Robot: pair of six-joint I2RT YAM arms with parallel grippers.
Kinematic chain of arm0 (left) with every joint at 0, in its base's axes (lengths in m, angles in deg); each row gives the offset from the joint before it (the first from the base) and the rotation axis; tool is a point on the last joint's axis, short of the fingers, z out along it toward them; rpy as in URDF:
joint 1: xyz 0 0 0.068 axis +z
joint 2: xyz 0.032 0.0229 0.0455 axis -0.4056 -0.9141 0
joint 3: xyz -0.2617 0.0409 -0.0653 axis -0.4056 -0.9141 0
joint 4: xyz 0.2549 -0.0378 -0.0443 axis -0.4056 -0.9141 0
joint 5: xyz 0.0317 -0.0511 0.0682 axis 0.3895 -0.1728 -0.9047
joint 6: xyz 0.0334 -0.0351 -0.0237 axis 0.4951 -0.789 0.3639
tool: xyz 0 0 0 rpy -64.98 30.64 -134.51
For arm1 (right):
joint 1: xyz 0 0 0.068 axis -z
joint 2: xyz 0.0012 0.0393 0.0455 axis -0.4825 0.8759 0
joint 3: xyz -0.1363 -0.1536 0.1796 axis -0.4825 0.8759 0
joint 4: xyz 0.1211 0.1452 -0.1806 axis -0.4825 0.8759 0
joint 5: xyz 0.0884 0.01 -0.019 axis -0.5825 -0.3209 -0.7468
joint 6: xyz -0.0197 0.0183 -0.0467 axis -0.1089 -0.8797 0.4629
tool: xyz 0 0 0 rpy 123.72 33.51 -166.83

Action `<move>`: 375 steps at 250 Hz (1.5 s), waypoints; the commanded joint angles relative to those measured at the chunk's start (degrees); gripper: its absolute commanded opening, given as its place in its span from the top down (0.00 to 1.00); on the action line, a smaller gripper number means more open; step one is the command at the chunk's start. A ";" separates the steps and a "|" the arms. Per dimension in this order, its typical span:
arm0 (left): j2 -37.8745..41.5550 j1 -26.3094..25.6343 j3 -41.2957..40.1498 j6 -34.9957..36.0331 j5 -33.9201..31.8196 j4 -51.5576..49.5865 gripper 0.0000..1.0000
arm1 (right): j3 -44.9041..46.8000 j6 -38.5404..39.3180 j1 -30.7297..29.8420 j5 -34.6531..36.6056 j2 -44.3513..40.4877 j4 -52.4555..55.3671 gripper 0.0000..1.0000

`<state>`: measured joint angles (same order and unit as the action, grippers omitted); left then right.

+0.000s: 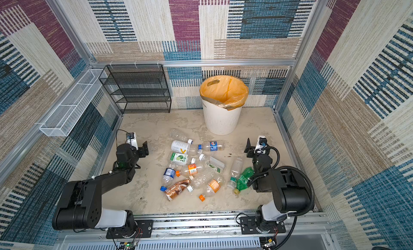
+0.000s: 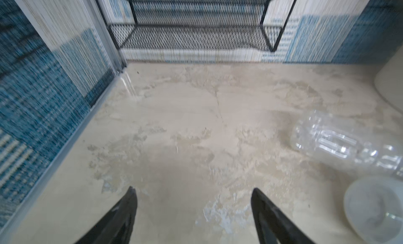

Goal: Throw the plastic bottles in the bin
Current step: Pick up the plastic bottle from the middle-right of the table.

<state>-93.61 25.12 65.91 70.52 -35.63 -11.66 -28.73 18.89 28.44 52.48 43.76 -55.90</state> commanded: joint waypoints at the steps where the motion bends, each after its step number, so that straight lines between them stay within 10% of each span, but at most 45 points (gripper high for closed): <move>1: 4.73 -0.41 2.02 -3.44 -4.29 -7.44 0.21 | -0.43 -0.32 -0.12 0.56 -0.53 0.69 0.18; 25: 9.31 -0.41 4.17 -7.69 -3.74 -8.30 0.23 | -0.80 -0.46 -0.11 1.85 -1.44 1.55 0.18; 105: 9.84 -2.04 21.24 -21.27 7.31 -31.58 0.30 | -33.74 -11.64 0.80 8.46 -14.73 56.97 0.18; 200: 10.47 -8.07 32.97 -9.02 7.53 -61.76 0.33 | -36.70 -27.85 -6.16 -0.61 -19.14 93.53 0.24; 375: 11.34 -10.05 28.25 -9.86 12.74 -57.50 0.34 | -28.76 -47.40 -19.46 0.62 -16.21 101.62 0.18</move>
<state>-82.62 15.04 94.44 59.15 -23.52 -69.34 -57.71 -25.15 9.14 51.15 27.82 44.45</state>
